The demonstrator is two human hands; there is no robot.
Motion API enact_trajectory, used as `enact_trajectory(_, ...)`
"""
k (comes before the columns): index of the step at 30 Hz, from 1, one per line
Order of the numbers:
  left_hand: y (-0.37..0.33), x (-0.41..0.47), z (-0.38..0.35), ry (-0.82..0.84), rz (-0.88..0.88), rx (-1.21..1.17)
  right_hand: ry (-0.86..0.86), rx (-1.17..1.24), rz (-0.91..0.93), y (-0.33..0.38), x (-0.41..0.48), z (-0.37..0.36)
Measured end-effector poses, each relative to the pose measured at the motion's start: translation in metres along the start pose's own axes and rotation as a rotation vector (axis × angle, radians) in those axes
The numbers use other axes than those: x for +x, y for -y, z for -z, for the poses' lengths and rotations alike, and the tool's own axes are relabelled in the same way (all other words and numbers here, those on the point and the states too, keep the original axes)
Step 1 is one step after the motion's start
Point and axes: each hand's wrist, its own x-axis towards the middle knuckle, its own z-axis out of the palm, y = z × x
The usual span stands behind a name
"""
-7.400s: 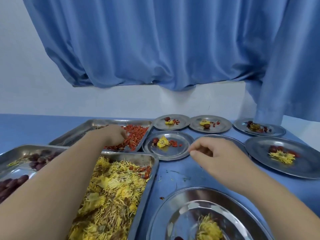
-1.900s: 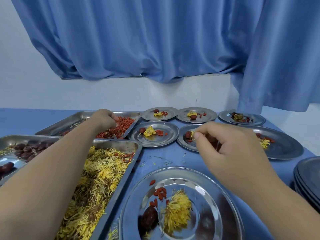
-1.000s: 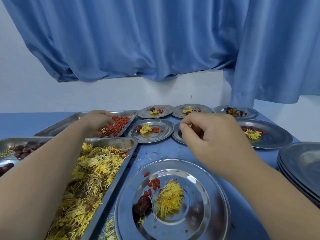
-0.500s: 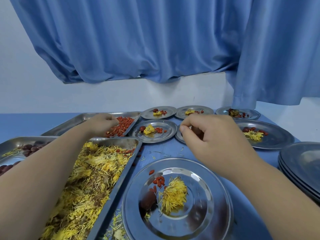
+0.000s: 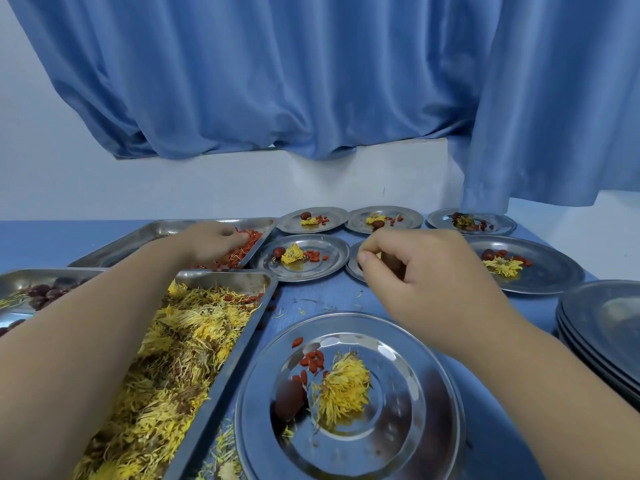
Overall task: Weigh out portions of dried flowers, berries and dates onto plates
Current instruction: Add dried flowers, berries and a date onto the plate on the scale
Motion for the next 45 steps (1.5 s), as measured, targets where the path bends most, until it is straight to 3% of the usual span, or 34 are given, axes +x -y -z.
enact_trajectory(4, -0.002, -0.009, 0.010, -0.009, -0.041, 0.033, 0.005, 0.006, -0.005, 0.001, 0.000, -0.001)
enact_trajectory(15, -0.037, -0.082, 0.030, 0.158, -0.092, -0.400, 0.172, -0.017, -0.020, 0.020, 0.001, 0.013)
enact_trajectory(20, -0.058, -0.126, 0.025, 0.168, -0.087, -0.662, 0.113, 0.062, -0.014, 0.038, -0.009, 0.025)
enact_trajectory(24, -0.073, -0.167, 0.008, 0.222, -0.105, -0.709, 0.088, 0.121, -0.048, 0.044, -0.037, 0.024)
enact_trajectory(30, -0.094, -0.204, -0.011, 0.309, -0.045, -0.796, -0.003, 0.103, -0.203, 0.027, -0.093, 0.023)
enact_trajectory(40, -0.085, -0.219, -0.035, 0.124, -0.010, -0.709, -0.105, -0.003, -0.544, 0.005, -0.125, 0.013)
enact_trajectory(45, -0.081, -0.220, -0.041, 0.142, -0.015, -0.723, 0.046, 0.288, -0.857, 0.003, -0.124, 0.005)
